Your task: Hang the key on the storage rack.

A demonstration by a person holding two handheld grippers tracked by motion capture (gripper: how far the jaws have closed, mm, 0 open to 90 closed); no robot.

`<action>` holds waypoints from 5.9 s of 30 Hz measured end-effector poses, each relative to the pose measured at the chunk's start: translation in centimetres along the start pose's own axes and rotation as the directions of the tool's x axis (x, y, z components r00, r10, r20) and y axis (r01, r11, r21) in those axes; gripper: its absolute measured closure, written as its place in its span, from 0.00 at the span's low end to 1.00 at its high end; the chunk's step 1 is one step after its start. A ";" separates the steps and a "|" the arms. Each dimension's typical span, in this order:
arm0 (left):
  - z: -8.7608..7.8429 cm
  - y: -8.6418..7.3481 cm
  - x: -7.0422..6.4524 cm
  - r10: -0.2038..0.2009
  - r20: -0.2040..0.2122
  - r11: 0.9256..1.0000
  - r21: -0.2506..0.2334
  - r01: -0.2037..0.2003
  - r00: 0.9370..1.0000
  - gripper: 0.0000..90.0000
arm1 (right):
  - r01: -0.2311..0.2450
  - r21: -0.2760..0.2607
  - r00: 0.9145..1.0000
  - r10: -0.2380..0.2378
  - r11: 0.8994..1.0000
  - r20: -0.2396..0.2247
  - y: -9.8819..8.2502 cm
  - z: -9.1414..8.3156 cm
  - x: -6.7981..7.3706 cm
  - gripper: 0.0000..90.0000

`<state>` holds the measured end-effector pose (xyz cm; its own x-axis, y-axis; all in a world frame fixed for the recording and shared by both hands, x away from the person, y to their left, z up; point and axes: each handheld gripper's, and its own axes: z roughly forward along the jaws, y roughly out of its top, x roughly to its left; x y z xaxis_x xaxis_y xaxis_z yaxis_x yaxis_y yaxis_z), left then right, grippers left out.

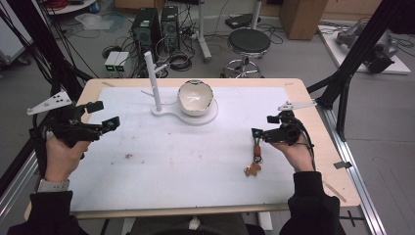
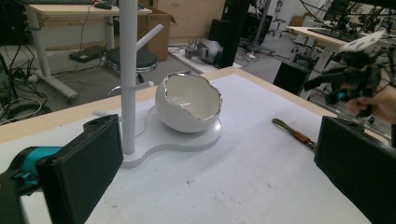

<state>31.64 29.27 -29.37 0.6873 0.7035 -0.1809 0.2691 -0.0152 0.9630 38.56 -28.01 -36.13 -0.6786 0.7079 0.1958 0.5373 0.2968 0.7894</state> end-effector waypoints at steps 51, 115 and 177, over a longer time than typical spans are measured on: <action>0.7 -1.3 0.8 -0.050 -0.002 0.998 0.045 0.050 0.999 0.02 | -0.007 0.114 0.963 -0.024 0.993 0.269 -4.6 6.9 -1.6 0.93; -1.8 -2.4 0.1 -0.063 -0.063 0.997 0.047 0.066 0.996 0.02 | 0.296 -0.234 0.952 -0.305 0.926 0.000 12.7 5.9 11.6 0.94; -8.5 -6.2 -0.7 -0.124 -0.198 0.987 0.071 0.141 0.972 0.02 | 0.345 -0.098 0.938 -0.347 0.934 0.001 19.1 22.3 19.0 0.94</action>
<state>23.82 34.91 -33.50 0.5012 0.8265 -0.2562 0.4105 0.0336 0.9112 47.12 5.37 -30.32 -0.8224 0.5617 -0.0903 0.2184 0.4584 0.8615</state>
